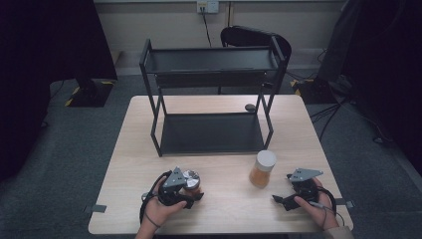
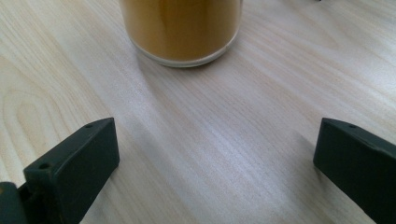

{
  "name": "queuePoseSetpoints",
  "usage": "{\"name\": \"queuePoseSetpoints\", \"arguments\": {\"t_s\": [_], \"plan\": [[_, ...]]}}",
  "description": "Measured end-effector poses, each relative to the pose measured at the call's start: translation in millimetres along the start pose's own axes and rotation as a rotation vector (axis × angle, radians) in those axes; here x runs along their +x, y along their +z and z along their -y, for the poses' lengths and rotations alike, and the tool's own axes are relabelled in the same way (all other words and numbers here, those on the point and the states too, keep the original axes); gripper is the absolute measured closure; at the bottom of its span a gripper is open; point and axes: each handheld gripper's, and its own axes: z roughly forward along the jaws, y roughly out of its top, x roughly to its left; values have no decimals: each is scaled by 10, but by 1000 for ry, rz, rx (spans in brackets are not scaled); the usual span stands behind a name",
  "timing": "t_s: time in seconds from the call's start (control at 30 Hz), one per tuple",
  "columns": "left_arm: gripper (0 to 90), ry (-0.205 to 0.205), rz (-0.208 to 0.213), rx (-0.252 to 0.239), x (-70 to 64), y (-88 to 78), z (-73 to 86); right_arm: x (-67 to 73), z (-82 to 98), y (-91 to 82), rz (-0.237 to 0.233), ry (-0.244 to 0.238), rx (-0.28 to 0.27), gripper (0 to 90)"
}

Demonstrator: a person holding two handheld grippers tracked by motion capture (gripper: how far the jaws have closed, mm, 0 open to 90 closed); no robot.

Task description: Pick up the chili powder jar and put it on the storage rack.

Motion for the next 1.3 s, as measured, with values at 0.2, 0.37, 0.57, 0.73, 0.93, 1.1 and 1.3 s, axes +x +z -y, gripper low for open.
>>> {"name": "queuePoseSetpoints", "arguments": {"t_s": [0.2, 0.37, 0.57, 0.73, 0.93, 1.1, 1.3], "plan": [[299, -20, -19, -4, 61, -21, -81, 0, 0, 0, 0, 0, 0, 0], [299, -30, -25, -8, 116, -23, -134, 0, 0, 0, 0, 0, 0, 0], [300, -32, -43, -4, 174, -20, -257, 0, 0, 0, 0, 0, 0, 0], [300, -31, -54, -5, 246, -4, -382, 0, 0, 0, 0, 0, 0, 0], [300, -32, -61, -5, 311, 33, -485, 0, 0, 0, 0, 0, 0, 0], [301, -40, -73, -2, 351, 53, -542, 0, 0, 0, 0, 0, 0, 0], [301, -46, -84, 3, 406, 70, -646, 0, 0, 0, 0, 0, 0, 0]]}}
